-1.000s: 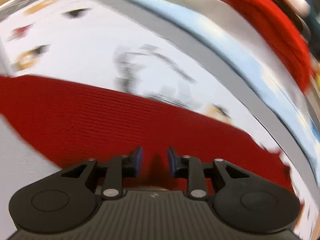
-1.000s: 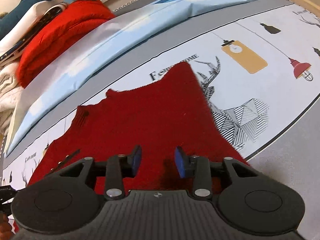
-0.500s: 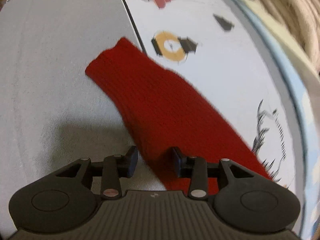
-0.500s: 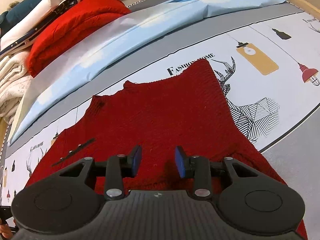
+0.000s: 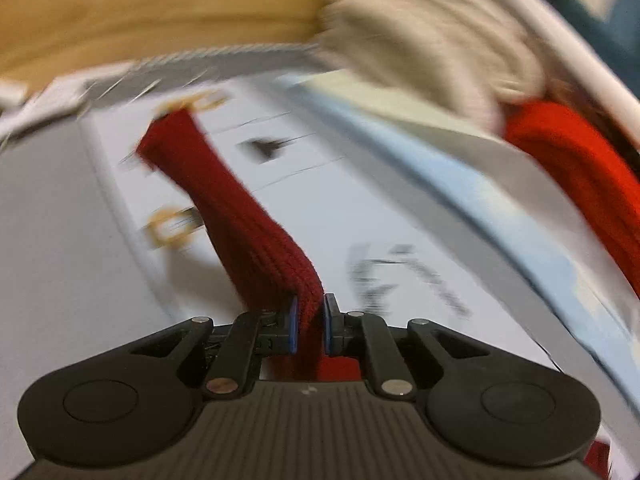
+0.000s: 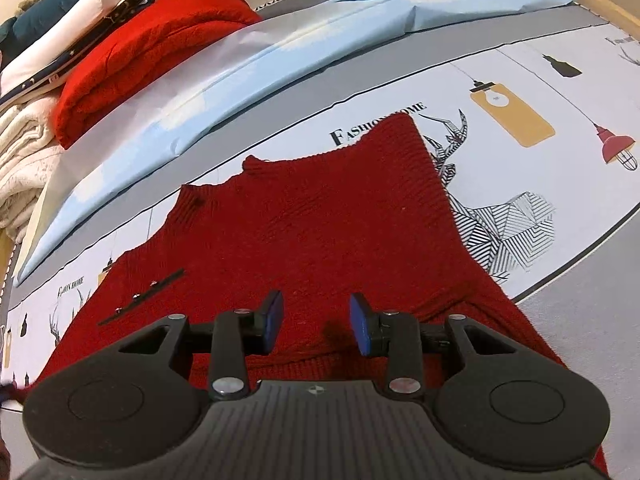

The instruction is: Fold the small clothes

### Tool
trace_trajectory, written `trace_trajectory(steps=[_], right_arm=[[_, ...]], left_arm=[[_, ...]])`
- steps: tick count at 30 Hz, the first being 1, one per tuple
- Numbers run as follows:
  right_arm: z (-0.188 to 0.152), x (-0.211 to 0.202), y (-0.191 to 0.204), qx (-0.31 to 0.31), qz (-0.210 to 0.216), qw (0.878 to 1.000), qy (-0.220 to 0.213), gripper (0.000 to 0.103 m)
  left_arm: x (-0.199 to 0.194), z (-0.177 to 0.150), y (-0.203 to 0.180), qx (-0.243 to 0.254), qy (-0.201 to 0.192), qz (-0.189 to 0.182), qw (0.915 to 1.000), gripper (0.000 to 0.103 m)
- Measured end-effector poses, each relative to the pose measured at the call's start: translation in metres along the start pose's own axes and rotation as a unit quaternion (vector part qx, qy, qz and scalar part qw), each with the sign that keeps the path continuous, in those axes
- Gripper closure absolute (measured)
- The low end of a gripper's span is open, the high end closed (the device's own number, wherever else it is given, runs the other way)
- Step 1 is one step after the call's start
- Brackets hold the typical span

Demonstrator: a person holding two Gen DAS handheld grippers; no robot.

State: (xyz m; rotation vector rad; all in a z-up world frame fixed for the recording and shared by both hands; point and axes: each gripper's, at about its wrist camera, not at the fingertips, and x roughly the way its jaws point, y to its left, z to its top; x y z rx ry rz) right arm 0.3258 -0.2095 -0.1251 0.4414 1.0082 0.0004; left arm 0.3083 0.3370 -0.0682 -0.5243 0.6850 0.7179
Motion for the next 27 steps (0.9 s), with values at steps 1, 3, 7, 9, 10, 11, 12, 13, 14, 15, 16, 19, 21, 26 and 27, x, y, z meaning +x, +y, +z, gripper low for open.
trace_trajectory(steps=[1, 3, 7, 9, 10, 11, 12, 13, 14, 15, 16, 19, 21, 26, 27], right_arm=[[0.000, 0.000, -0.002, 0.000, -0.001, 1.000, 0.001, 0.065], [0.000, 0.002, -0.008, 0.002, -0.003, 1.000, 0.007, 0.065], [0.001, 0.000, -0.015, 0.007, 0.000, 1.000, 0.009, 0.065], [0.002, -0.001, -0.016, 0.005, 0.004, 1.000, 0.007, 0.065], [0.003, -0.001, -0.017, 0.005, 0.005, 1.000, 0.006, 0.065], [0.004, 0.000, -0.019, 0.007, 0.006, 1.000, 0.007, 0.065], [0.004, 0.000, -0.020, 0.010, 0.008, 1.000, 0.009, 0.065], [0.004, 0.001, -0.023, 0.015, 0.010, 1.000, 0.011, 0.065], [0.005, 0.002, -0.025, 0.020, 0.012, 1.000, 0.013, 0.065], [0.005, 0.004, -0.028, 0.028, 0.016, 0.999, 0.016, 0.065], [0.005, 0.005, -0.031, 0.035, 0.019, 0.999, 0.018, 0.064], [0.005, 0.008, -0.040, 0.059, 0.026, 0.998, 0.022, 0.060], [0.006, 0.012, -0.048, 0.084, 0.033, 0.996, 0.026, 0.057], [0.005, 0.027, -0.062, 0.135, 0.041, 0.989, 0.032, 0.057], [0.005, 0.030, -0.063, 0.142, 0.042, 0.988, 0.030, 0.057]], left_arm=[[-0.007, -0.006, -0.020, 0.024, -0.009, -0.022, 0.9994, 0.092], [-0.020, -0.020, -0.057, 0.055, -0.017, -0.075, 0.9955, 0.092], [-0.066, -0.063, -0.140, 0.133, -0.033, -0.210, 0.9682, 0.093], [-0.092, -0.095, -0.178, 0.167, -0.026, -0.290, 0.9420, 0.092], [-0.101, -0.110, -0.192, 0.180, -0.014, -0.322, 0.9296, 0.091], [-0.107, -0.127, -0.207, 0.195, 0.011, -0.356, 0.9139, 0.091], [-0.109, -0.142, -0.220, 0.215, 0.044, -0.388, 0.8949, 0.089], [-0.108, -0.158, -0.233, 0.242, 0.089, -0.417, 0.8714, 0.086], [-0.106, -0.170, -0.241, 0.265, 0.126, -0.435, 0.8515, 0.086], [-0.106, -0.177, -0.245, 0.278, 0.141, -0.441, 0.8420, 0.086], [-0.104, -0.178, -0.246, 0.286, 0.146, -0.442, 0.8378, 0.083], [-0.089, -0.158, -0.235, 0.266, 0.139, -0.411, 0.8610, 0.074], [-0.070, -0.140, -0.220, 0.240, 0.129, -0.348, 0.8969, 0.074], [-0.027, -0.101, -0.182, 0.181, 0.100, -0.167, 0.9641, 0.074], [-0.019, -0.094, -0.172, 0.156, 0.105, -0.149, 0.9708, 0.074]])
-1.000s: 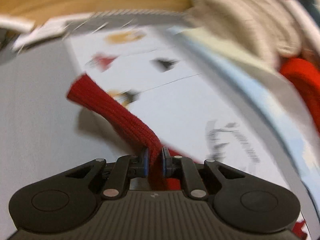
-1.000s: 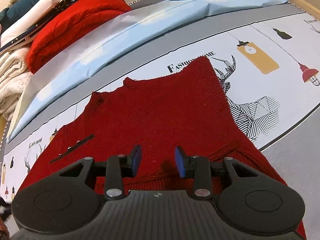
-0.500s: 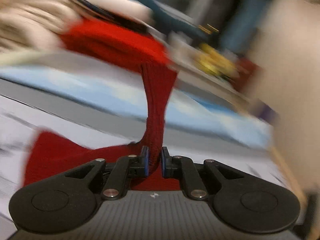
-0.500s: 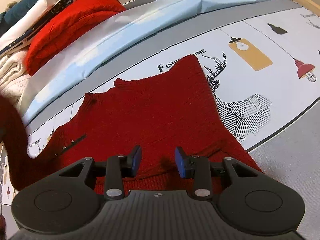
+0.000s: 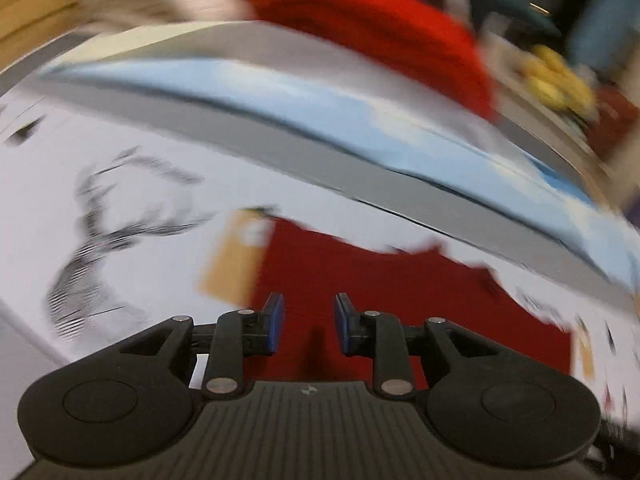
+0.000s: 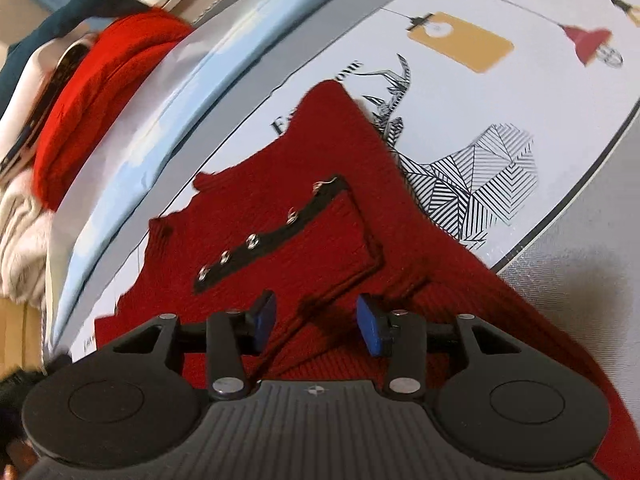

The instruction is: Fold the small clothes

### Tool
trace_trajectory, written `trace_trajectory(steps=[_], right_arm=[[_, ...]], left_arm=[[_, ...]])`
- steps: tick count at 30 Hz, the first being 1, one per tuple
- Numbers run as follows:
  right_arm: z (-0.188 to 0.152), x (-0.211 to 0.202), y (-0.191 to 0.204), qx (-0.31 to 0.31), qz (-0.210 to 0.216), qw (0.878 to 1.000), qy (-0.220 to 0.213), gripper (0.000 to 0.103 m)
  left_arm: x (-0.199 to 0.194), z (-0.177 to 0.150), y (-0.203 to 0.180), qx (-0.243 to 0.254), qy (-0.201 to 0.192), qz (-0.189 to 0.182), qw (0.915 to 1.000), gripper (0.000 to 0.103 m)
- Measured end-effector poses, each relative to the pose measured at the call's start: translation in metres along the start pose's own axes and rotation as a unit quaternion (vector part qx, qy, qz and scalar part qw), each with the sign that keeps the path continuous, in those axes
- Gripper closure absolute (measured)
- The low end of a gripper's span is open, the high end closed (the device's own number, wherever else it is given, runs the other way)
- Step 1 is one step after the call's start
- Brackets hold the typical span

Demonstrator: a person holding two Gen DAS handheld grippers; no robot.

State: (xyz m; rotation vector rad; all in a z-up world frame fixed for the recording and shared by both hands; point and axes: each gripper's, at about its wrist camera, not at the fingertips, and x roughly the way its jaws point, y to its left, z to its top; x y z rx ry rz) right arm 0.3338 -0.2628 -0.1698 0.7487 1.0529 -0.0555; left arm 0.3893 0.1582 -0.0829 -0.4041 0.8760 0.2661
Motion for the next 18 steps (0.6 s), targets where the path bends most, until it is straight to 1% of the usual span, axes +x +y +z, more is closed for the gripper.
trace_trajectory(steps=[2, 3, 5, 6, 7, 8, 9, 11, 12, 13, 15, 16, 17, 18], right_arm=[[0.001, 0.005, -0.001, 0.010, 0.007, 1.000, -0.007, 0.057], [0.002, 0.008, -0.001, 0.012, 0.009, 1.000, -0.008, 0.057], [0.002, 0.013, 0.000, 0.015, 0.008, 1.000, -0.012, 0.060], [0.003, 0.015, 0.000, 0.015, 0.006, 1.000, -0.014, 0.070], [0.003, 0.018, 0.000, 0.013, 0.002, 1.000, -0.015, 0.086], [0.003, 0.020, 0.000, 0.010, 0.001, 1.000, -0.015, 0.091], [0.003, 0.021, 0.000, 0.007, 0.004, 1.000, -0.018, 0.093], [0.004, 0.015, 0.004, -0.003, 0.017, 0.999, -0.035, 0.094], [0.005, 0.008, 0.010, -0.016, 0.035, 0.998, -0.054, 0.094], [0.006, -0.004, 0.018, -0.033, 0.058, 0.994, -0.082, 0.095], [0.006, -0.031, 0.031, -0.053, 0.115, 0.981, -0.149, 0.095], [0.005, -0.045, 0.036, -0.067, 0.140, 0.971, -0.184, 0.095], [0.004, -0.053, 0.040, -0.083, 0.142, 0.964, -0.208, 0.095], [0.004, -0.055, 0.040, -0.089, 0.130, 0.963, -0.217, 0.095]], left_arm=[[0.004, 0.009, 0.018, -0.040, 0.007, 0.009, 0.9991, 0.074], [0.006, 0.014, 0.024, -0.049, 0.008, 0.013, 0.9987, 0.074], [0.000, 0.017, 0.032, -0.047, 0.008, 0.028, 0.9985, 0.074], [0.002, 0.019, 0.034, -0.045, 0.010, 0.034, 0.9984, 0.074], [-0.004, 0.017, 0.041, -0.045, 0.013, 0.032, 0.9984, 0.074], [-0.002, 0.016, 0.042, -0.047, 0.017, 0.029, 0.9983, 0.074], [-0.001, 0.015, 0.042, -0.046, 0.022, 0.026, 0.9983, 0.074], [0.000, 0.015, 0.043, -0.039, 0.028, 0.021, 0.9986, 0.074], [-0.001, 0.014, 0.044, -0.036, 0.029, 0.017, 0.9988, 0.074], [-0.004, 0.012, 0.042, -0.033, 0.030, 0.010, 0.9990, 0.074], [-0.004, 0.011, 0.039, -0.024, 0.033, -0.006, 0.9991, 0.074], [-0.004, 0.009, 0.037, -0.017, 0.036, -0.014, 0.9991, 0.074], [-0.003, 0.007, 0.034, -0.013, 0.039, -0.020, 0.9990, 0.074], [-0.001, 0.005, 0.032, -0.007, 0.044, -0.026, 0.9987, 0.074]])
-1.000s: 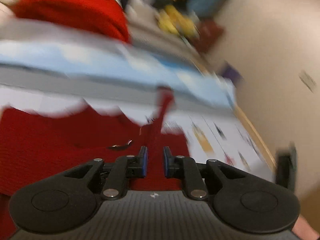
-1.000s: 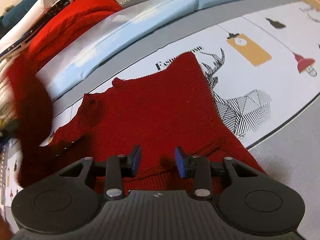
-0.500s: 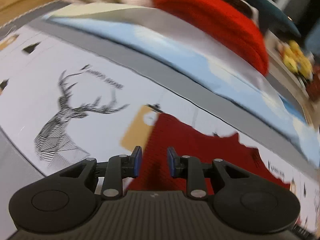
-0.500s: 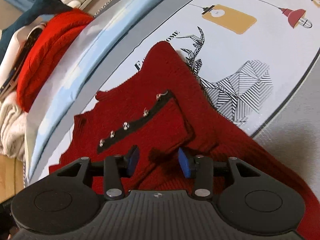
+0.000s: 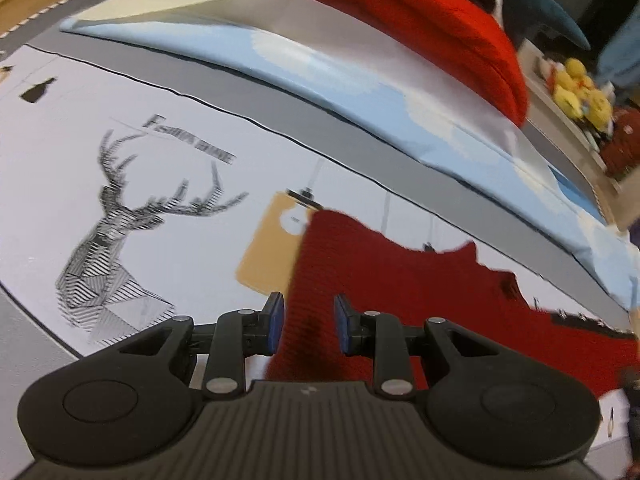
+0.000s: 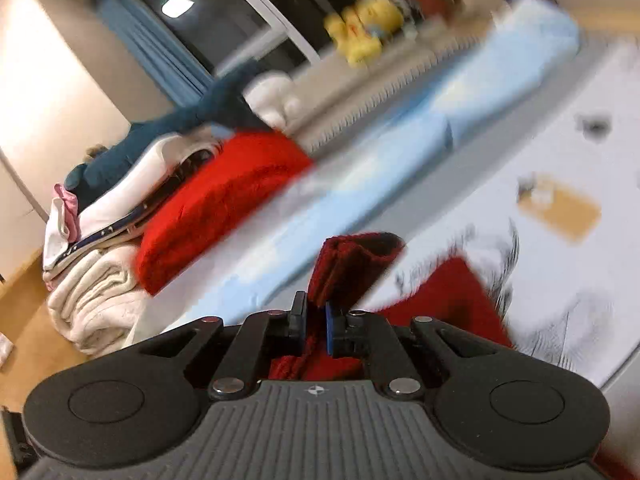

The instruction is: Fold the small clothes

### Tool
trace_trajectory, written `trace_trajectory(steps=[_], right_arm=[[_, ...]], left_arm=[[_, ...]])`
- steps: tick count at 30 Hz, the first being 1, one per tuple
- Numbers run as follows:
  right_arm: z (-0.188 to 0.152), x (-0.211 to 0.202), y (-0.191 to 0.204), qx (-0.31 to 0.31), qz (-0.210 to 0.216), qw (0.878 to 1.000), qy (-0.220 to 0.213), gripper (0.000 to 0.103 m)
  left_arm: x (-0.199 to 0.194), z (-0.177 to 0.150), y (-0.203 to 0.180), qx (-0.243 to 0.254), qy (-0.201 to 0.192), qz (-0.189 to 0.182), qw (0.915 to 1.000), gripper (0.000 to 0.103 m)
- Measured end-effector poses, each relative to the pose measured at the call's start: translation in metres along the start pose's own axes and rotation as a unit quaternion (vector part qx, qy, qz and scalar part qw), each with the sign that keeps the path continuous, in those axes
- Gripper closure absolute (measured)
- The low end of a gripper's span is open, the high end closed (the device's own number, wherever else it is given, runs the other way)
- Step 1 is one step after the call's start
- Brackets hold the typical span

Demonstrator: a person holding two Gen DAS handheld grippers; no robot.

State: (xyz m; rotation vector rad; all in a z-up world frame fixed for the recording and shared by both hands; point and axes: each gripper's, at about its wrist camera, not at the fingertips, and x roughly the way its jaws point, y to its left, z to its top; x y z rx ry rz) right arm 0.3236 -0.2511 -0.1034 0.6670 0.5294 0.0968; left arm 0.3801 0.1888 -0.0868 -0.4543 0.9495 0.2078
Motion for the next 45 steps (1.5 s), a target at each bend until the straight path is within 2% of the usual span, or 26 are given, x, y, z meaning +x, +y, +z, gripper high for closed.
trace_trajectory(steps=[2, 4, 6, 7, 8, 11, 14, 16, 17, 19, 20, 22, 24, 26, 28, 31, 35, 38, 40, 42, 45], right_arm=[[-0.005, 0.011, -0.015, 0.023, -0.050, 0.998, 0.034, 0.094], [-0.016, 0.030, -0.041, 0.070, -0.116, 0.985, 0.106, 0.093], [-0.026, 0.035, -0.064, 0.127, -0.149, 0.971, 0.138, 0.093], [-0.027, 0.035, -0.066, 0.131, -0.153, 0.969, 0.141, 0.090], [-0.026, 0.035, -0.064, 0.123, -0.151, 0.971, 0.142, 0.088], [-0.018, 0.030, -0.052, 0.091, -0.163, 0.974, 0.129, 0.085], [-0.004, 0.016, -0.038, 0.056, -0.183, 0.979, 0.074, 0.085], [0.000, 0.013, -0.034, 0.036, -0.175, 0.983, 0.049, 0.085], [-0.001, 0.014, -0.033, 0.036, -0.163, 0.985, 0.050, 0.084], [-0.004, 0.022, -0.042, 0.060, -0.138, 0.985, 0.085, 0.071], [-0.009, 0.031, -0.052, 0.085, -0.132, 0.980, 0.123, 0.071], [-0.018, 0.042, -0.066, 0.106, -0.162, 0.966, 0.169, 0.076], [-0.021, 0.041, -0.074, 0.125, -0.164, 0.964, 0.168, 0.076], [-0.015, 0.038, -0.066, 0.105, -0.163, 0.968, 0.157, 0.076], [-0.010, 0.034, -0.056, 0.075, -0.168, 0.975, 0.128, 0.075], [-0.005, 0.032, -0.056, 0.071, -0.182, 0.974, 0.113, 0.075], [-0.006, 0.032, -0.065, 0.089, -0.190, 0.970, 0.126, 0.073], [-0.013, 0.042, -0.068, 0.079, -0.194, 0.963, 0.168, 0.073], [-0.015, 0.040, -0.068, 0.082, -0.204, 0.962, 0.164, 0.072], [-0.012, 0.038, -0.064, 0.077, -0.200, 0.964, 0.156, 0.072], [-0.010, 0.037, -0.061, 0.058, -0.209, 0.964, 0.152, 0.072]], left_arm=[[0.007, -0.004, -0.003, 0.007, 0.019, -0.015, 0.9997, 0.074], [0.020, -0.010, -0.002, 0.006, 0.050, -0.026, 0.9984, 0.074], [0.037, -0.018, 0.001, 0.013, 0.092, 0.011, 0.9956, 0.075], [0.042, -0.021, 0.004, 0.016, 0.100, 0.033, 0.9943, 0.071], [0.043, -0.022, 0.006, 0.015, 0.100, 0.039, 0.9941, 0.070], [0.033, -0.019, 0.003, 0.014, 0.082, 0.035, 0.9959, 0.073], [0.023, -0.018, -0.008, 0.039, 0.057, 0.023, 0.9974, 0.073], [0.030, -0.022, -0.007, 0.038, 0.072, 0.022, 0.9964, 0.073], [0.037, -0.026, -0.005, 0.035, 0.089, 0.030, 0.9950, 0.073], [0.045, -0.030, 0.000, 0.025, 0.100, 0.046, 0.9936, 0.066], [0.046, -0.030, 0.001, 0.022, 0.101, 0.046, 0.9935, 0.066], [0.040, -0.026, 0.000, 0.017, 0.095, 0.042, 0.9944, 0.067], [0.032, -0.023, -0.004, 0.023, 0.079, 0.036, 0.9959, 0.067], [0.029, -0.021, -0.006, 0.024, 0.071, 0.029, 0.9968, 0.067], [0.029, -0.020, -0.006, 0.022, 0.074, 0.028, 0.9966, 0.067], [0.033, -0.018, -0.002, 0.017, 0.078, 0.033, 0.9962, 0.067], [0.043, -0.021, 0.002, 0.031, 0.096, 0.049, 0.9936, 0.066], [0.045, -0.023, 0.006, 0.026, 0.091, 0.047, 0.9944, 0.066], [0.036, -0.021, 0.000, 0.036, 0.077, 0.053, 0.9950, 0.067], [0.029, -0.019, -0.006, 0.048, 0.062, 0.043, 0.9960, 0.067], [0.041, -0.028, -0.006, 0.062, 0.090, 0.051, 0.9927, 0.067]])
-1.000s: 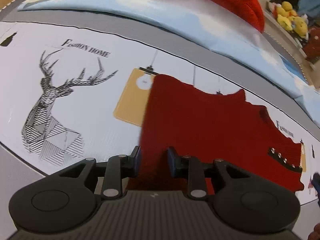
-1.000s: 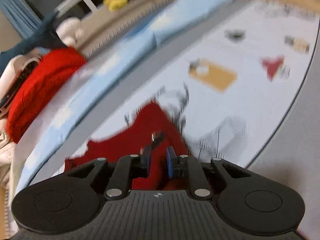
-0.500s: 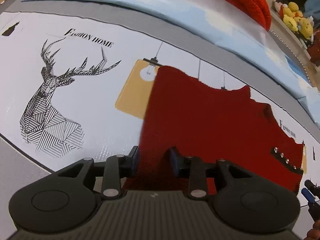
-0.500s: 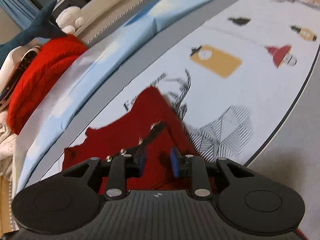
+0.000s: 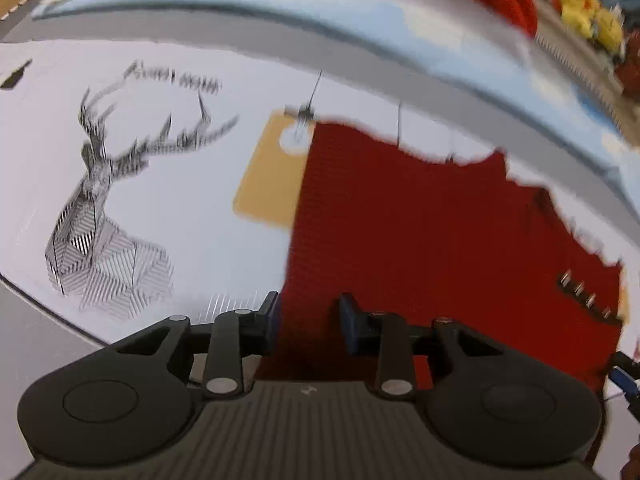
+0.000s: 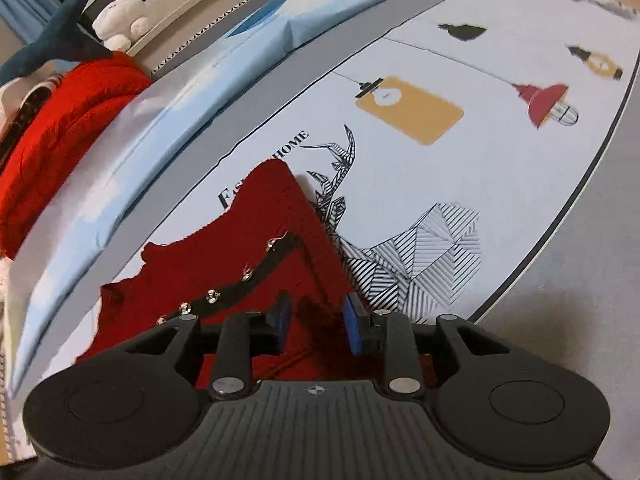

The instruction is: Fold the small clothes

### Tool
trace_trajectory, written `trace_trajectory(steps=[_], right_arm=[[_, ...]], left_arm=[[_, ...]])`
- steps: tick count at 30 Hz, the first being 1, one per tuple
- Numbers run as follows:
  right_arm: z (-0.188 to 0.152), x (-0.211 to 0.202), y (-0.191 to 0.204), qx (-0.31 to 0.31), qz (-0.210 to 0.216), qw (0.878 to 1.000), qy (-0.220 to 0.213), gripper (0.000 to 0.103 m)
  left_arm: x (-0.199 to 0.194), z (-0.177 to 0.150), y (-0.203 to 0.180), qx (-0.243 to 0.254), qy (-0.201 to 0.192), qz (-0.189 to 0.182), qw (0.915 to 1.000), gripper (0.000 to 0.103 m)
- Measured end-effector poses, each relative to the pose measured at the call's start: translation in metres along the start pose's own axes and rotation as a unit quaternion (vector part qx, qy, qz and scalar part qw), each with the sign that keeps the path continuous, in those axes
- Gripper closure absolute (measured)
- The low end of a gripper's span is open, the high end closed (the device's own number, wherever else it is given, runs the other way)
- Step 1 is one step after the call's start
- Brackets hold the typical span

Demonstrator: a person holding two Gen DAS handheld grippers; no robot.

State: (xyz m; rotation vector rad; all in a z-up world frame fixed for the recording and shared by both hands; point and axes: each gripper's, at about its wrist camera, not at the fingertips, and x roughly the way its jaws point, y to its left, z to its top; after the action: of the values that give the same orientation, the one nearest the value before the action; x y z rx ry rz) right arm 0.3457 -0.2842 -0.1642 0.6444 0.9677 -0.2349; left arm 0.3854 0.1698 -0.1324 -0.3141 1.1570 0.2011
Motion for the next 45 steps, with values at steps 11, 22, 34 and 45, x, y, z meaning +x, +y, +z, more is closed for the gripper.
trace_trajectory(steps=[11, 22, 34, 45], right_arm=[[0.015, -0.060, 0.002, -0.033, -0.001, 0.999, -0.038, 0.072], [0.000, -0.249, -0.021, -0.091, 0.083, 0.982, -0.145, 0.067], [-0.135, -0.309, -0.133, -0.142, 0.069, 0.979, -0.128, 0.063], [-0.171, -0.274, -0.180, -0.074, 0.034, 0.995, -0.050, 0.063]], left_arm=[[-0.098, -0.006, -0.021, 0.058, -0.142, -0.026, 0.9878, 0.063], [-0.237, -0.112, 0.005, 0.143, -0.211, -0.026, 0.9665, 0.063], [-0.218, -0.309, 0.060, 0.184, -0.155, -0.022, 0.9703, 0.079], [-0.191, -0.336, 0.109, 0.101, -0.117, -0.049, 0.9868, 0.081]])
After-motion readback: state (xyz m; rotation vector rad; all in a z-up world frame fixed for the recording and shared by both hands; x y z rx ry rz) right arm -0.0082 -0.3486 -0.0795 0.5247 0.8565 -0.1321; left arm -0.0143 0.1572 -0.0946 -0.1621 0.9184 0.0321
